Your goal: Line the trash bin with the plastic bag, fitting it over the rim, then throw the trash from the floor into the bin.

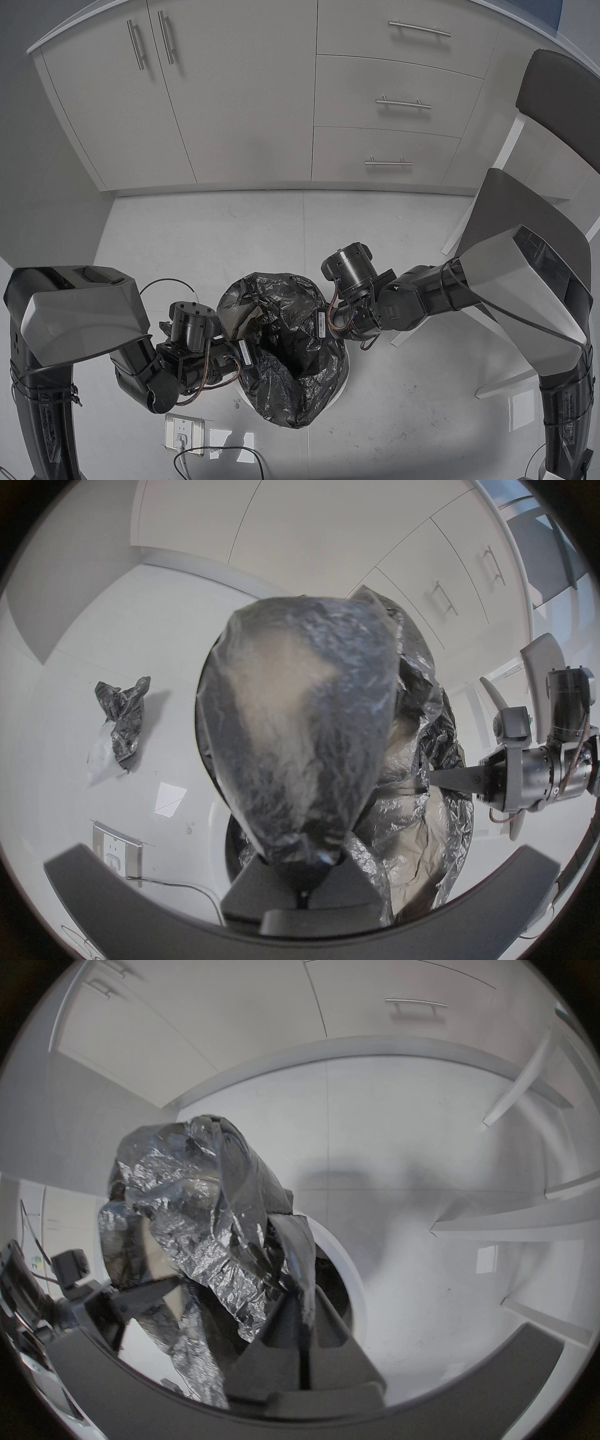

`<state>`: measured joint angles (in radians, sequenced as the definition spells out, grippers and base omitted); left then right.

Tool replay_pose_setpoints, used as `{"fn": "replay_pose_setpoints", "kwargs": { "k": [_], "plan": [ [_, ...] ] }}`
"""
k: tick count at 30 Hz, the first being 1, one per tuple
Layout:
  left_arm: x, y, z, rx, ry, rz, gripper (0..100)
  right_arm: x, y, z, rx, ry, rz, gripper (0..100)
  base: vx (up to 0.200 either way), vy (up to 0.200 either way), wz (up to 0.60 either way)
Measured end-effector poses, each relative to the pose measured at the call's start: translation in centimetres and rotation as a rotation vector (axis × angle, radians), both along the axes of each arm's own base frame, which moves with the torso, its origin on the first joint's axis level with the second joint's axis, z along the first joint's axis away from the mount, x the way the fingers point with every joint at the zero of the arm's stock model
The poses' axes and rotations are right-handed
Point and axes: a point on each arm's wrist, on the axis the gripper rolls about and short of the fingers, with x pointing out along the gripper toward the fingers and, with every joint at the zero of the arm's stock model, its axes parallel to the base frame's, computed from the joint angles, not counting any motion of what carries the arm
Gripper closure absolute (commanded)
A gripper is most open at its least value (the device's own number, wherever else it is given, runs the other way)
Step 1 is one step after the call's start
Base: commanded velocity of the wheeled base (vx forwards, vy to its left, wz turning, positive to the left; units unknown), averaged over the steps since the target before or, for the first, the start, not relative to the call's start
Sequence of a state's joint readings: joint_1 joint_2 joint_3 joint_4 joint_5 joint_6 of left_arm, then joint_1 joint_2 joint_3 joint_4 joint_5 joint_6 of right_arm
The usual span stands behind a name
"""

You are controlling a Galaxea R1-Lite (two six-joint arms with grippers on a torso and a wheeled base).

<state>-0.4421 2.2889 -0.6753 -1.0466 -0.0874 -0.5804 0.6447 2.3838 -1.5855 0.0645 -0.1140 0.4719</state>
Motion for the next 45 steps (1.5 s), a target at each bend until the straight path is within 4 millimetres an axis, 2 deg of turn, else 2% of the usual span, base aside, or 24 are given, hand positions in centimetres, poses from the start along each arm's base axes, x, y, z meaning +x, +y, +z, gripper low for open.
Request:
{"fn": "replay_pose_setpoints", "kwargs": {
  "k": [10,17,26,34,45],
  "plan": [
    [-1.5,1.2,0.2,0.046,0.021,0.039,100,-0.3,-0.8,-1.0,-0.103,-0.005,-0.009,100,0.0,0.0,0.0],
    [-1.9,1.4,-0.2,0.073,0.032,0.038,100,-0.6,-1.2,-1.7,-0.128,0.016,-0.016,100,0.0,0.0,0.0],
    [-1.2,2.5,-0.9,0.155,0.013,0.062,100,-0.9,-1.1,-2.3,-0.138,0.022,-0.021,100,0.0,0.0,0.0],
    [0.1,3.8,-1.5,0.188,-0.011,0.089,100,-0.7,-1.2,-2.1,-0.134,0.013,-0.03,100,0.0,0.0,0.0],
    [0.4,3.4,-1.8,0.185,-0.013,0.081,100,-0.3,-1.4,-1.8,-0.14,0.003,-0.048,100,0.0,0.0,0.0]
  ]
}}
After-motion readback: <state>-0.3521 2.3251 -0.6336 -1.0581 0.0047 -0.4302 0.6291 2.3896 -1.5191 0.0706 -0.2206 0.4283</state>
